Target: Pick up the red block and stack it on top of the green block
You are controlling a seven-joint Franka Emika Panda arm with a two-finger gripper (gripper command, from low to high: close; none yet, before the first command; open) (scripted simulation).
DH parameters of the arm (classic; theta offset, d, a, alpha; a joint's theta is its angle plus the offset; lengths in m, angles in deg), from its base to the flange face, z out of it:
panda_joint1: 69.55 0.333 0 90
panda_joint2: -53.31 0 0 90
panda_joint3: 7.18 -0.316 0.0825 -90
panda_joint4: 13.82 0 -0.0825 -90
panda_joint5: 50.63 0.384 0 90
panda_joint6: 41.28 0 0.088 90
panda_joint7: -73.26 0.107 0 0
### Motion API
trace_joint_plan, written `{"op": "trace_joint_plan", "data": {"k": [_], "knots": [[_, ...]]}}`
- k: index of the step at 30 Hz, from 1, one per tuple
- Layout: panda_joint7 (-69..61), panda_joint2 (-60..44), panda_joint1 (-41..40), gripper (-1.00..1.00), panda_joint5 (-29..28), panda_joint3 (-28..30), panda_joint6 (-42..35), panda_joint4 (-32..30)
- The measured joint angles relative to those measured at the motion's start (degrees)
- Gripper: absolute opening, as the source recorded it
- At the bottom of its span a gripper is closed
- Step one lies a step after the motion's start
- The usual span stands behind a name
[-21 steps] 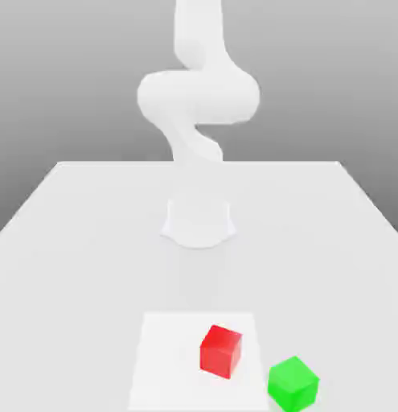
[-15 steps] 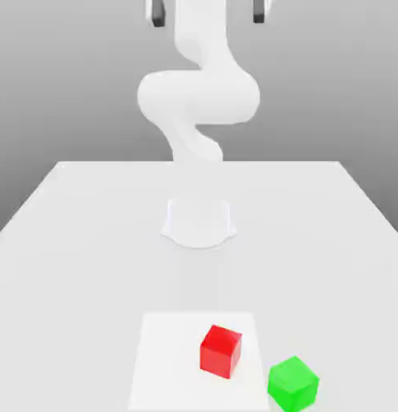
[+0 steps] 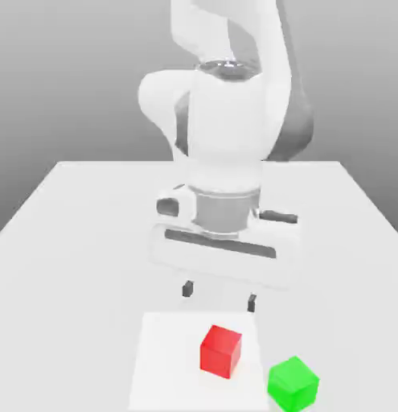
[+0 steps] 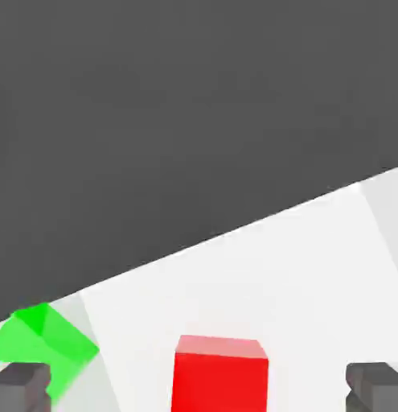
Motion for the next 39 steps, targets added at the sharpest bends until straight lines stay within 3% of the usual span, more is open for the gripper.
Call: {"op": "trace_joint_plan", "data": {"k": [6,7,14,20,32,37,38,39], "knots": [[4.2,-12.5,2.6,0.00,-4.4,3.5,9.9,0.9],[4.5,-13.6,3.0,-1.00,-4.8,4.0,10.9,1.1],[4.7,-13.4,2.8,-1.00,-4.9,3.8,10.8,1.1],[0.6,-2.6,1.2,-1.00,0.0,1.0,1.6,-0.4],[-26.9,-4.4,4.5,-1.00,-1.5,-6.2,-8.4,11.0],[-26.0,-12.8,6.5,-1.00,-6.6,-4.4,-1.9,12.6],[-25.6,-14.0,6.9,1.00,-7.3,-4.0,-0.9,12.7],[-25.6,-14.0,6.9,1.00,-7.3,-4.0,-0.9,12.7]]}}
